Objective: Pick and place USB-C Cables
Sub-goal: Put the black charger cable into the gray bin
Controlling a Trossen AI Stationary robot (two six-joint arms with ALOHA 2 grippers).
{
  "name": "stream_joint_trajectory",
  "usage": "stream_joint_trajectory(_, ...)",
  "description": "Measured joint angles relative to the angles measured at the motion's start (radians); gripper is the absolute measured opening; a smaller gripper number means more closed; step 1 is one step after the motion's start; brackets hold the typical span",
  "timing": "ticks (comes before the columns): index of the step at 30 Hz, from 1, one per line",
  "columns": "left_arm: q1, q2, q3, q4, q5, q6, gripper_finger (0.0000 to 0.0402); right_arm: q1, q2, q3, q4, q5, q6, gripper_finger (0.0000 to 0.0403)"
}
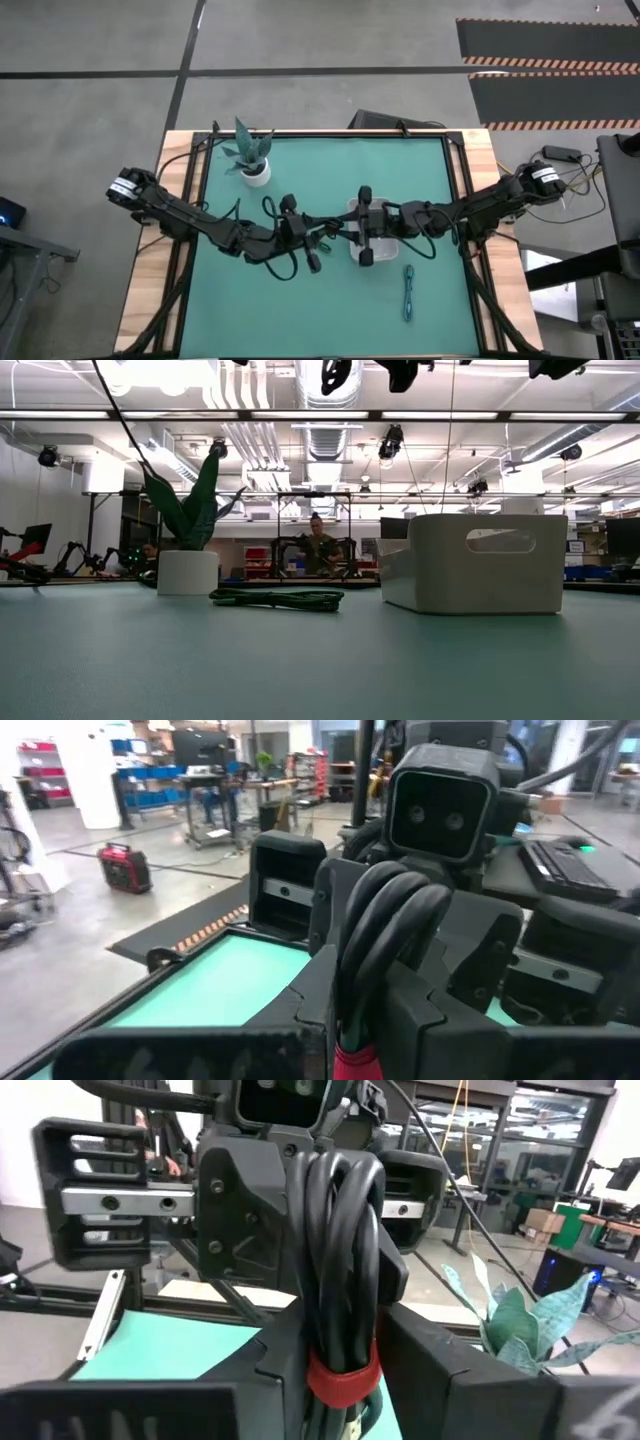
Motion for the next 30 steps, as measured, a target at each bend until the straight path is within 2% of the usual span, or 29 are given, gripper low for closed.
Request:
stream_joint_trajectory(9, 0.001, 0.008, 0.000, 0.016, -0.003, 0.021, 0.0027, -0.001, -0.001, 0.000, -0.022, -0.001, -0.012, 0.0042)
stream_joint_trajectory(18, 0.001, 0.007, 0.000, 0.016, 0.001, 0.020, 0.0034, 0.000, -0.002, 0.000, -0.026, -0.001, -0.008, 0.0038)
stream_joint_trajectory(30, -0.005, 0.000, 0.001, 0.015, 0.001, 0.089, 0.0164, 0.000, -0.016, 0.001, -0.089, -0.007, 0.006, 0.0036)
